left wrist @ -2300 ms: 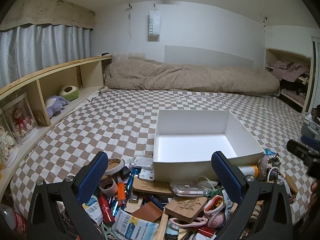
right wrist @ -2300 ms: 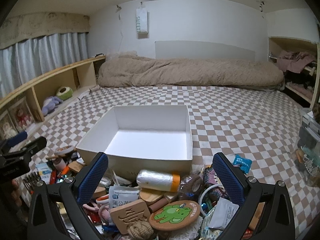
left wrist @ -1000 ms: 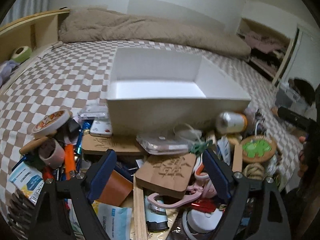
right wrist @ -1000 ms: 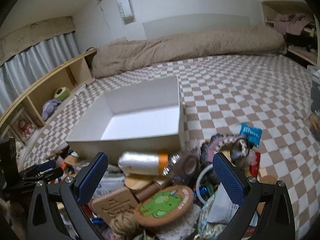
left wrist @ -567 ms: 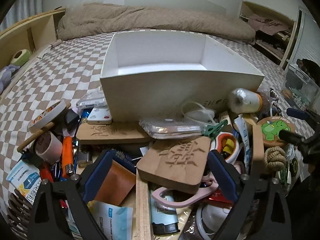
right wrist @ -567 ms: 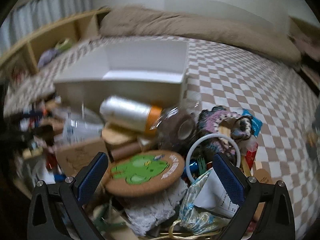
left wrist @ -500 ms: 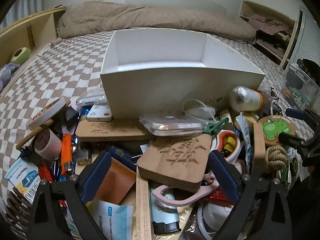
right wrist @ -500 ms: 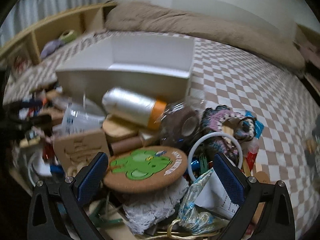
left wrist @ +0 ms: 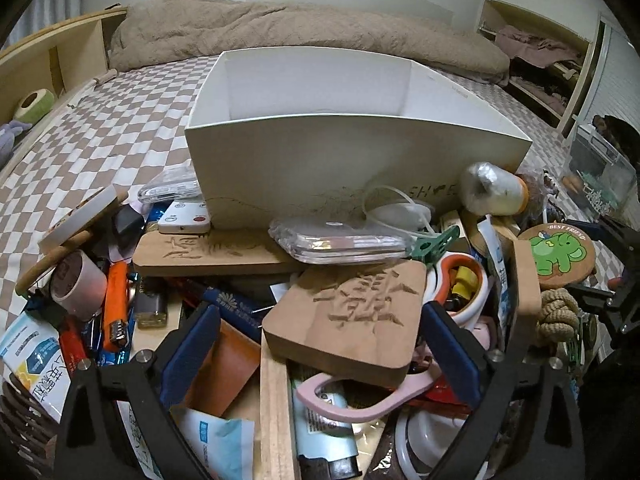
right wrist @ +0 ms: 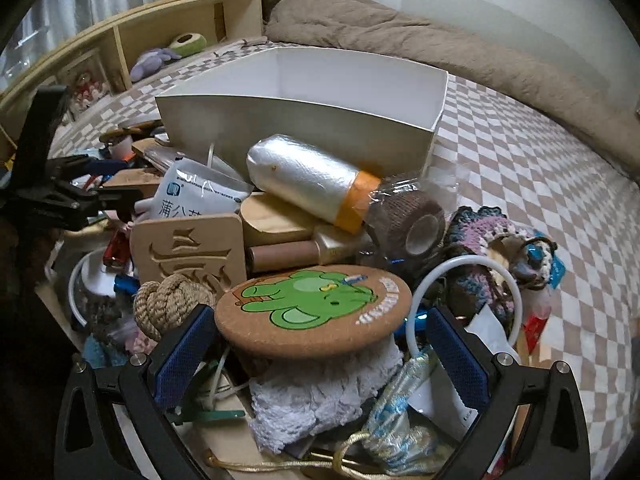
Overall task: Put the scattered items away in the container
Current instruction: 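Grasp the frog-print cork coaster with the right tool while the left tool grasps the carved wooden block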
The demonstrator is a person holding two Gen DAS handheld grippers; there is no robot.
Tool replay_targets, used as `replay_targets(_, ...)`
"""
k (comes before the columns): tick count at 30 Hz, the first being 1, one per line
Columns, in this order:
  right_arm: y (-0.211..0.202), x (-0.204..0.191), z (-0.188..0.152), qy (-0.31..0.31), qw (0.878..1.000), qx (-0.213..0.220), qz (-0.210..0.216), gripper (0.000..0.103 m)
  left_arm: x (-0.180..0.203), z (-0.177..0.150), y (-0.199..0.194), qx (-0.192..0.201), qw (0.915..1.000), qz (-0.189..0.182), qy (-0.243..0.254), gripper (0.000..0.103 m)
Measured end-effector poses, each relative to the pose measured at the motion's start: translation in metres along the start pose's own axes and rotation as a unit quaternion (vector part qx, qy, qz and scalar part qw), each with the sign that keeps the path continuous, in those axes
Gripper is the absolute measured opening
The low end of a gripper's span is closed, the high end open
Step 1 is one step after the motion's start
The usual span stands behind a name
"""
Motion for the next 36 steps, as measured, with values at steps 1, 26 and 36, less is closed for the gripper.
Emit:
replay_targets(1, 0.001, -0.001, 0.001, -0.003, 1.0, 0.002, 0.001, 0.103, 0.0, 0.0, 0.0, 0.001, 1.0, 0.0, 0.0, 0.101)
replay_targets(26, -0.025, -0.006, 0.011, 0.077, 0.994, 0.072, 0.019, 0.1, 0.006, 0.002, -0.019, 0.005, 0.9986, -0.053, -0.01, 0.069)
replay_targets(36, -0.055, -0.025, 0.035, 0.089, 0.987, 0.131, 0.027, 0.1, -0.005, 0.015, -0.052, 0.042, 0.9955, -0.078, -0.034, 0.068)
Point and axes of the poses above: each gripper's, at about its wrist camera, not at the fingertips, and y roughly the way its jaws point, x to its right, z to its top, the point moved 5 cm from there along y, roughly the way its jaws point, and after that the axes turned 11 degrees about z, right-handed, at the moved point
